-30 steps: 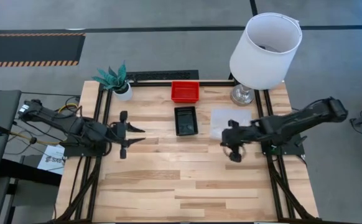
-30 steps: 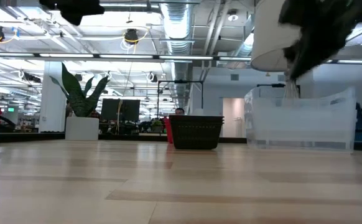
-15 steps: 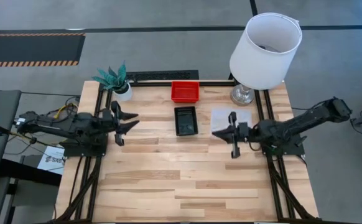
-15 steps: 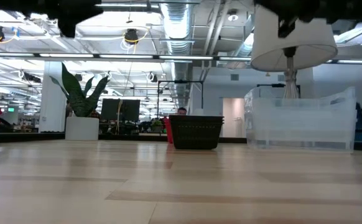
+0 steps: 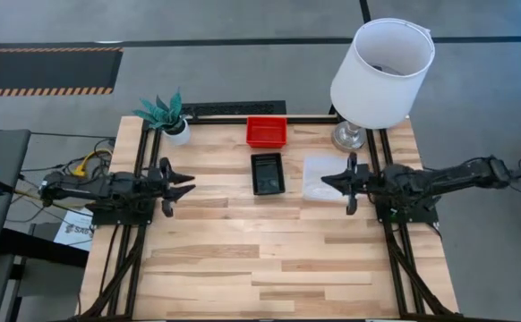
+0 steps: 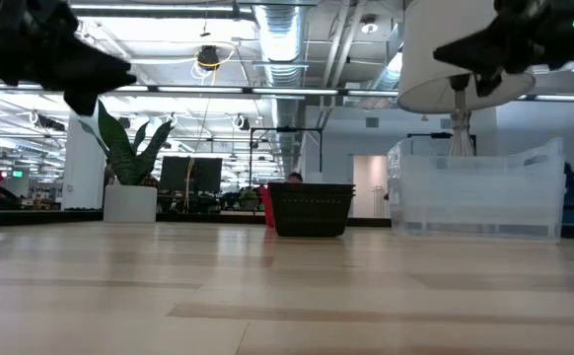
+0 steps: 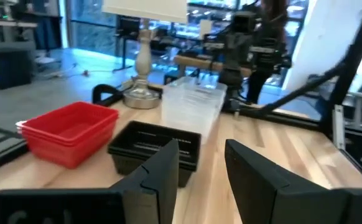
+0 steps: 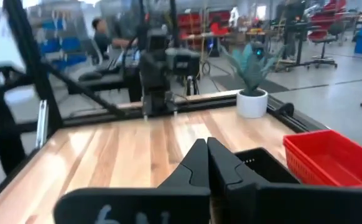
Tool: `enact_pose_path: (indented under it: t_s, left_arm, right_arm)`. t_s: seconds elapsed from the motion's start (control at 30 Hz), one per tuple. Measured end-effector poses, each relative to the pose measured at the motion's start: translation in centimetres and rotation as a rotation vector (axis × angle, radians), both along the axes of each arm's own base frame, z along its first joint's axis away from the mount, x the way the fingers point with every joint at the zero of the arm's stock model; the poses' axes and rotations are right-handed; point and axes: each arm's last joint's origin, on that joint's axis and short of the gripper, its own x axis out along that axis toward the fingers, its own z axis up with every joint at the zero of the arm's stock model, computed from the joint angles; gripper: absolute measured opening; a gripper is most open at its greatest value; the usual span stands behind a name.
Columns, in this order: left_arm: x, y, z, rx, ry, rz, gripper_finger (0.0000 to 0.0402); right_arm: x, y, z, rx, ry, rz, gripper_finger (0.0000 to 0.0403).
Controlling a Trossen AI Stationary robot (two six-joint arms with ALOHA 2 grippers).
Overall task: Stack baskets by color
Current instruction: Return to Home Position
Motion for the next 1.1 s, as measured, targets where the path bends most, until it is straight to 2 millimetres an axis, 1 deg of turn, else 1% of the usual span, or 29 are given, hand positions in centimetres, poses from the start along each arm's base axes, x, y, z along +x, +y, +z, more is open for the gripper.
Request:
enact_pose_path:
  t_s: [0.1,0.13,0.3,0.4,0.5,0.63,0.77,0.87,1.0,1.1]
  left_arm:
    - [0.0,-0.1,-1.6,0.000,-0.017,-0.021,0.0118]
    - [0.1,-0.1,-1.8,0.006,-0.018,-0.032,0.0118]
    - [0.3,-0.3,-2.1,0.049,0.009,-0.091,0.0118]
    - [0.2,-0.3,-1.9,0.070,-0.004,-0.093,0.0118]
    - [0.2,-0.3,-2.0,0.073,0.000,-0.110,0.0118]
    - [0.2,-0.4,-2.0,0.055,-0.002,-0.140,0.0118]
    - [0.2,-0.4,-2.0,0.024,-0.012,-0.148,0.0118]
    - [0.4,-0.6,-2.3,0.000,-0.064,-0.188,0.0118]
    - [0.4,-0.8,-2.3,-0.008,-0.070,-0.249,0.0118]
    - [0.4,-0.8,-2.3,0.028,-0.063,-0.261,0.0118]
  right_arm:
    - [-0.8,-0.4,-1.5,0.032,-0.061,-0.029,0.0004]
    - [-1.0,-0.6,-1.9,0.042,-0.082,-0.038,0.0004]
    - [-1.9,-1.2,-3.6,0.086,-0.088,-0.079,0.0004]
    - [-2.2,-1.3,-4.4,0.082,-0.006,-0.085,0.0005]
    - [-2.5,-1.2,-5.3,0.089,0.087,-0.037,0.0005]
    - [-2.8,-0.9,-5.9,0.141,0.152,0.019,0.0003]
    - [-2.8,-0.5,-6.4,0.142,0.161,0.035,0.0003]
    - [-2.7,-0.5,-7.8,0.117,0.139,0.013,0.0007]
    - [-2.7,-0.6,-8.0,0.094,0.163,-0.017,0.0009]
    - [-2.6,-0.6,-7.7,0.091,0.140,-0.018,0.0010]
